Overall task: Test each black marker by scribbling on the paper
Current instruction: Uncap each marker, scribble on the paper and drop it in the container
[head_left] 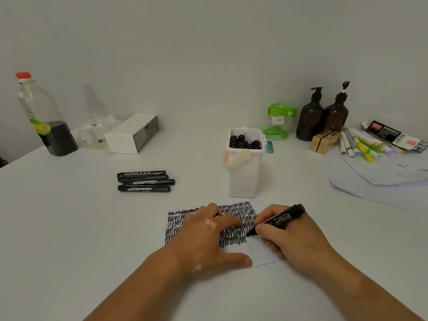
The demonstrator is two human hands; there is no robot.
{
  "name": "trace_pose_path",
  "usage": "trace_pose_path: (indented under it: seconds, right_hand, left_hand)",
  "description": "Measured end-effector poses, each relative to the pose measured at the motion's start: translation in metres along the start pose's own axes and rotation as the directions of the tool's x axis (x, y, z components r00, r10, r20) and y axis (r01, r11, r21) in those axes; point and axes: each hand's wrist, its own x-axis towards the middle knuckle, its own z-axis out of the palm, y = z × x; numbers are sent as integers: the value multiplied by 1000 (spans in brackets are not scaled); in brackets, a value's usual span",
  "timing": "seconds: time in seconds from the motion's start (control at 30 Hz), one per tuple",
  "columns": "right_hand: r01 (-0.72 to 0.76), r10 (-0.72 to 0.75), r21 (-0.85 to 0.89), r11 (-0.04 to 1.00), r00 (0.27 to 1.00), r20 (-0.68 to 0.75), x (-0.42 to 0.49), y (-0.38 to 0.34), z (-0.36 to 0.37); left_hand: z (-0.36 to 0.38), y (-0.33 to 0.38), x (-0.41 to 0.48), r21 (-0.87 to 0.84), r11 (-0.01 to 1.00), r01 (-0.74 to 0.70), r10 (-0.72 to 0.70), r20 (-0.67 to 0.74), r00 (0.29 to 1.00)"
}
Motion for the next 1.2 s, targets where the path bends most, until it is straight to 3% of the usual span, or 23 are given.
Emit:
trace_pose_path:
  seconds: [1.2]
  right_hand:
    - [11,-13,-156,988,1000,-6,0,-1,-5]
  left_hand:
    - [0,-1,1,-19,1000,6,-6,10,1000]
